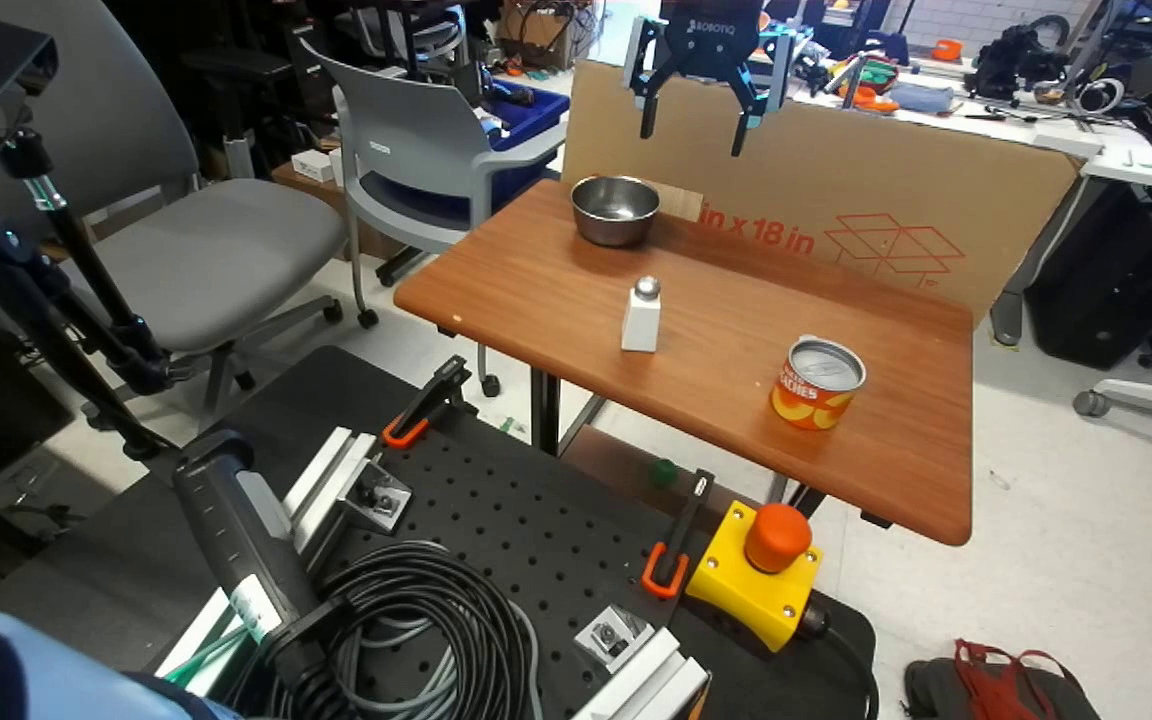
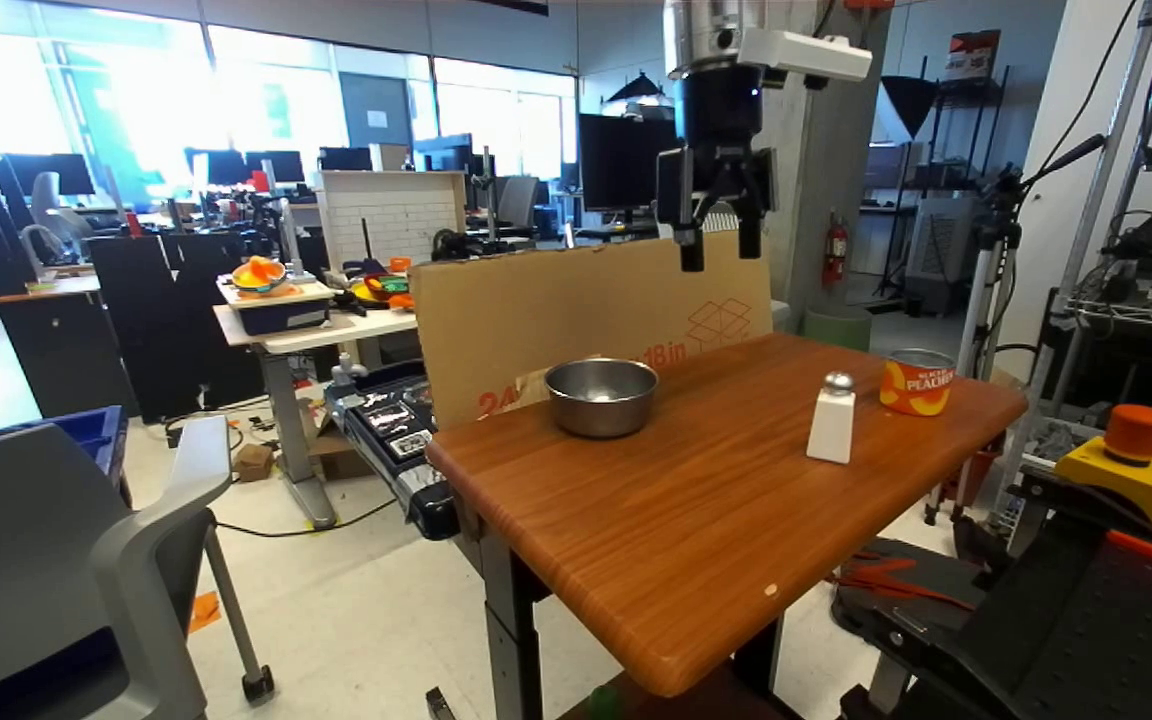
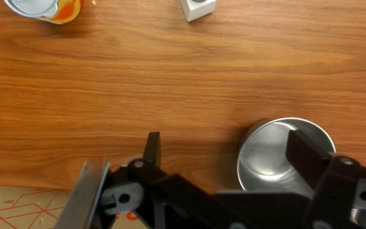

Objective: Pick up the silver bowl and move it to the right.

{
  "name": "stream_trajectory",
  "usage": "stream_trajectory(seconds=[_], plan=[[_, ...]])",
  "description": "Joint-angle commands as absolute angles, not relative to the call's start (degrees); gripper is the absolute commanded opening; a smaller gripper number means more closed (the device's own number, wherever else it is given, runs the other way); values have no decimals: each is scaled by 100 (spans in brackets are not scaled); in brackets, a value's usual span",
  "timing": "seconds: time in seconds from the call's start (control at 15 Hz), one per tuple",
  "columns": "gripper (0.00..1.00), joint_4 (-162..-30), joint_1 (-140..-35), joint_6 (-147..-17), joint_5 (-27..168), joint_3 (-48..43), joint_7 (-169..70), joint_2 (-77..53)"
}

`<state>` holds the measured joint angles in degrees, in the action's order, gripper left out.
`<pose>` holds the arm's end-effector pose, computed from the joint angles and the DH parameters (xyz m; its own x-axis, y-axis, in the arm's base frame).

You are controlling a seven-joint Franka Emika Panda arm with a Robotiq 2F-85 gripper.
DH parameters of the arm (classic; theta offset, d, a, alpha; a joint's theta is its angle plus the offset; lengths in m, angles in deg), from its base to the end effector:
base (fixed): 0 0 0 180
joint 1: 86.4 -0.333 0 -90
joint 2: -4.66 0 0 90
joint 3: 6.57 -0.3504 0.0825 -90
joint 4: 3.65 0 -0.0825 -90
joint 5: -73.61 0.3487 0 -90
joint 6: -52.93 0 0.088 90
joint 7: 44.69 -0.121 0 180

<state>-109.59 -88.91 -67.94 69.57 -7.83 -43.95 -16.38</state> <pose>0.6047 0.0346 0.3570 0.9877 0.1136 -0.1077 0.1192 -0.9918 0.0470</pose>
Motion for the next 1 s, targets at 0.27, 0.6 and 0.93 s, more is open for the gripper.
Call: stream_trajectory(seconds=[0.27, 0.6, 0.93], plan=[[100, -9345, -9180, -6039, 6907, -822, -4631, -3079], [100, -8790, -9334, -6094, 6841, -771, -4747, -3743], [100, -8388, -9365, -6070, 6783, -685, -4847, -4243]])
